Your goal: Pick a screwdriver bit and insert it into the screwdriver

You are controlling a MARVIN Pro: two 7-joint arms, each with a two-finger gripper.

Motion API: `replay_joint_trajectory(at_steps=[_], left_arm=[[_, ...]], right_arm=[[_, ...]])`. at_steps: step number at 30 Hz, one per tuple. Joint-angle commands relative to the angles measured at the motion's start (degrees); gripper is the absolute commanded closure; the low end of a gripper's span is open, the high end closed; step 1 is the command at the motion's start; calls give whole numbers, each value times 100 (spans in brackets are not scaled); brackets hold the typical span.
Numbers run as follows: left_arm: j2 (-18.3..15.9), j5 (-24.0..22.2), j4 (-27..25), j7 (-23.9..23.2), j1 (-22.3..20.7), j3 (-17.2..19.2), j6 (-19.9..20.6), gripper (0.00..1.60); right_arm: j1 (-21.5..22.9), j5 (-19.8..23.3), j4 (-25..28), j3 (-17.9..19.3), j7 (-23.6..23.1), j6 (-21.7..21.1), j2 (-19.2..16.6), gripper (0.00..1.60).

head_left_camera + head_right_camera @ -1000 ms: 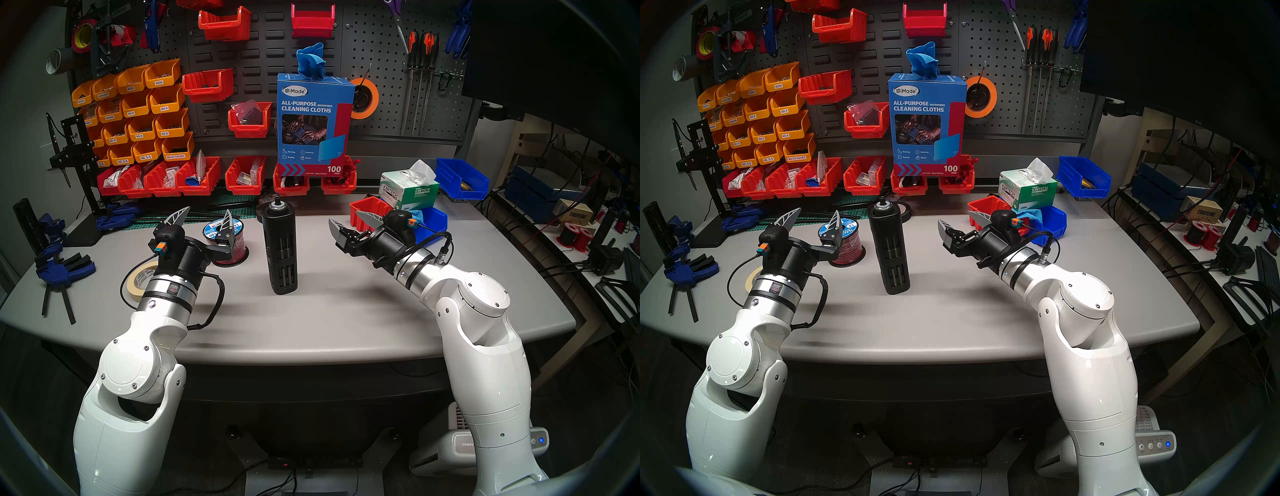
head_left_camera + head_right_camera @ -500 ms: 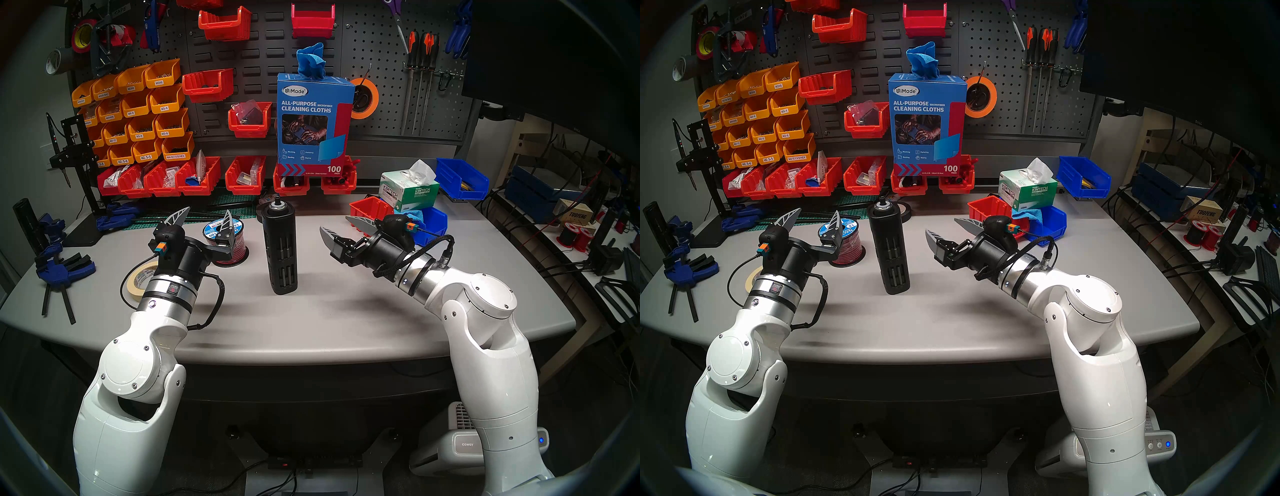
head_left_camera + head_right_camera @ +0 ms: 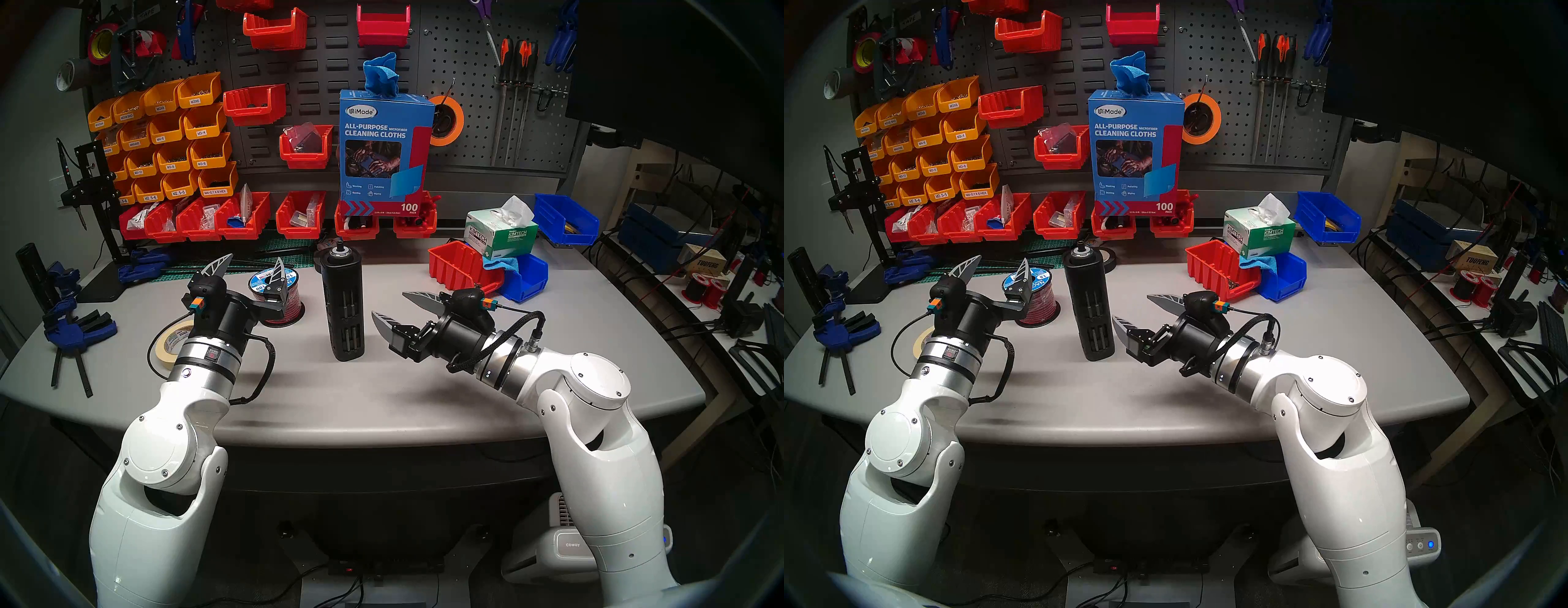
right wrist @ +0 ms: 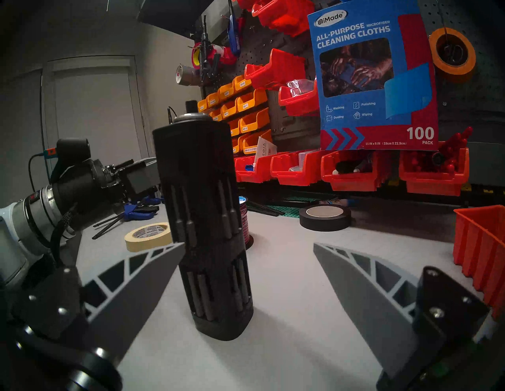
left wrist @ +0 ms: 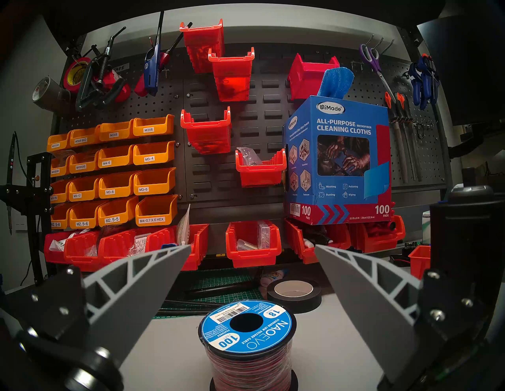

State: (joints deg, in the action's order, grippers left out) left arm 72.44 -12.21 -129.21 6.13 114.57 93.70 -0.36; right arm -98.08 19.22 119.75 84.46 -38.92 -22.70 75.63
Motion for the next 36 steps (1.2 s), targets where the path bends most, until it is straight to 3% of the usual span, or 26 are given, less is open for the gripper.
replay_joint_trajectory(at_steps=[1, 7, 9, 12, 14, 16, 28, 29, 31, 34, 35, 36], left_arm=[[3, 10, -173, 7, -66, 12, -65, 0], [-6, 5, -171, 14, -67, 9, -65, 0], [-9, 3, -171, 16, -67, 8, -65, 0], [-13, 1, -171, 19, -66, 7, -66, 0], [-15, 1, -172, 21, -66, 6, -67, 0], [-17, 0, -173, 25, -65, 5, -68, 0], [-32, -8, -173, 39, -64, 0, -70, 0], [-34, -9, -173, 40, -64, -1, -70, 0], [-36, -10, -173, 42, -64, -1, -71, 0], [-42, -13, -173, 48, -63, -4, -72, 0], [-42, -13, -173, 48, -63, -4, -72, 0], [-43, -13, -173, 49, -63, -4, -72, 0]], right_arm=[[-117, -256, 366, -118, 182, 181, 39, 0], [-234, -741, 487, -507, 548, 261, 161, 0], [-274, -887, 524, -595, 681, 294, 198, 8], [-343, -1026, 611, -681, 820, 290, 222, 66], [-376, -1073, 641, -713, 879, 287, 238, 70], [-320, -1068, 542, -683, 895, 292, 249, 90], [-240, -895, 485, -572, 754, 136, 238, 87], [-240, -833, 483, -557, 707, 109, 233, 99], [-248, -807, 486, -546, 681, 89, 228, 102], [-223, -726, 459, -511, 570, 36, 220, 80], [-223, -726, 459, -511, 570, 36, 220, 80], [-219, -722, 456, -505, 560, 32, 218, 61]])
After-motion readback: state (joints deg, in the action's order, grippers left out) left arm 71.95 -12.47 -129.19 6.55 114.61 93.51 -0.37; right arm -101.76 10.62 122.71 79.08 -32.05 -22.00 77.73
